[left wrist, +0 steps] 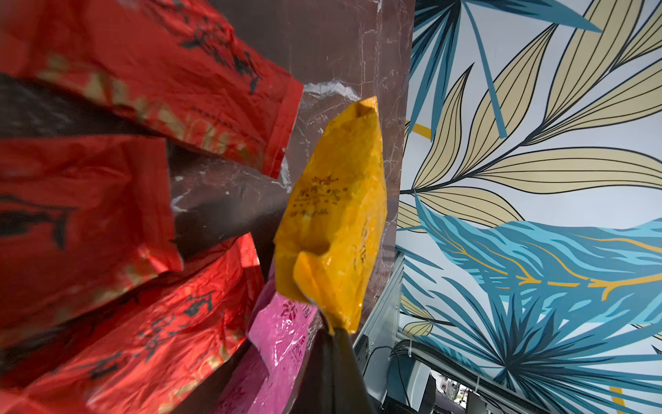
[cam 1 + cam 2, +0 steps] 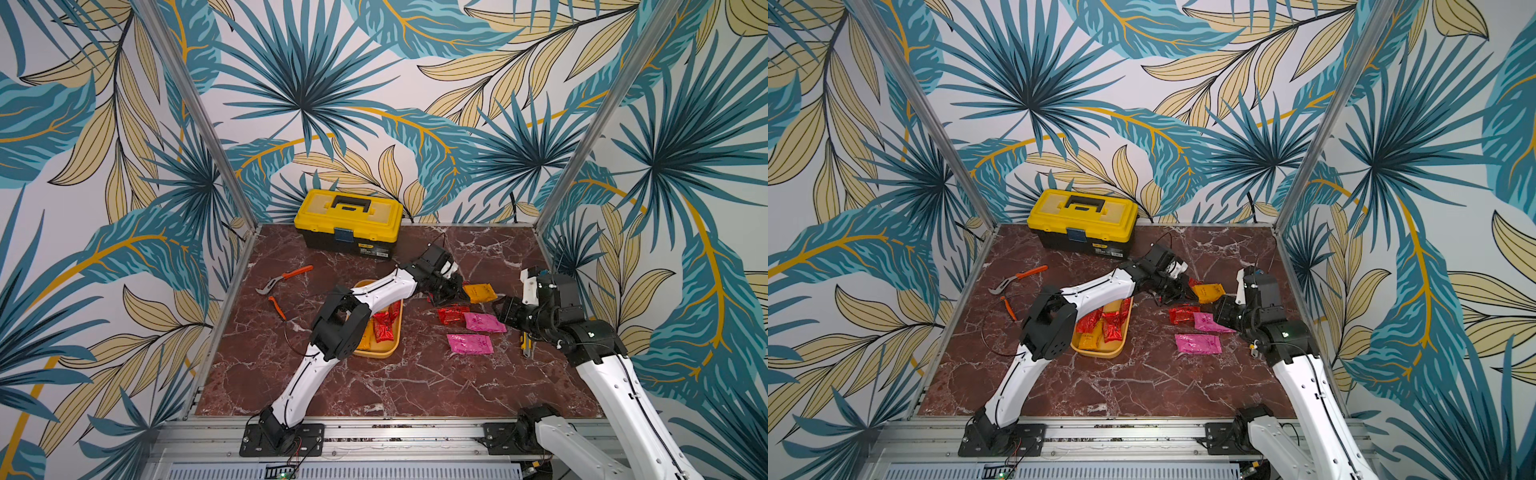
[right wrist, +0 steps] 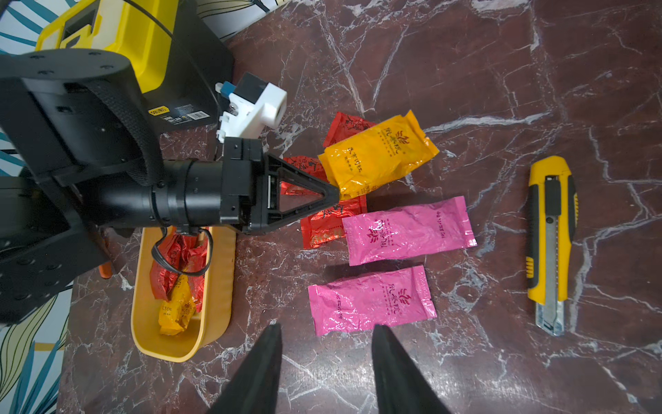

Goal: Take the tea bags out of the storage box
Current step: Place the tea bag at the center of the board.

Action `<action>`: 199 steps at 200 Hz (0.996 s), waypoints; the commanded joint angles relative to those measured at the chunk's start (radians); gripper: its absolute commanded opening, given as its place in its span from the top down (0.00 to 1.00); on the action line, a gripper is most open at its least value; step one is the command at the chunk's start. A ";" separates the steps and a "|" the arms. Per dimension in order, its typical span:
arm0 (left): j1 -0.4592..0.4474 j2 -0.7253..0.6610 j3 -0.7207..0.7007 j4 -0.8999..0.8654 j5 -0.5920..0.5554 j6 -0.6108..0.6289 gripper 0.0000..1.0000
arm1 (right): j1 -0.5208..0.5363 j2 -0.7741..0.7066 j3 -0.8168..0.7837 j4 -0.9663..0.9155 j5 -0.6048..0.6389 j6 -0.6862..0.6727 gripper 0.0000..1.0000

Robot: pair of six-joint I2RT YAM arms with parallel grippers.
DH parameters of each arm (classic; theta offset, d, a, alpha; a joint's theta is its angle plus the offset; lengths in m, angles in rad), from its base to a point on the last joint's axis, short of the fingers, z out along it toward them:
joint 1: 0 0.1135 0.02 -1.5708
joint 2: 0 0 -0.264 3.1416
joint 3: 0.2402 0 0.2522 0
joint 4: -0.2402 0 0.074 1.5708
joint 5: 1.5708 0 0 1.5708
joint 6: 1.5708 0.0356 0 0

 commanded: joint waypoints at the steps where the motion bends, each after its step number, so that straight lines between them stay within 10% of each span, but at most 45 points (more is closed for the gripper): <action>1: -0.012 0.023 0.044 -0.013 0.021 -0.008 1.00 | -0.005 0.002 -0.021 -0.024 -0.011 -0.015 0.54; 59: -0.014 0.037 0.043 0.009 0.012 -0.030 0.97 | -0.007 -0.006 -0.020 -0.024 -0.027 -0.009 0.54; 116: -0.015 0.018 0.045 -0.003 -0.004 -0.024 0.55 | -0.007 -0.019 -0.029 -0.024 -0.036 -0.009 0.53; 199: -0.017 -0.190 -0.049 0.004 -0.087 0.001 0.54 | -0.006 -0.009 0.007 -0.018 -0.084 0.006 0.47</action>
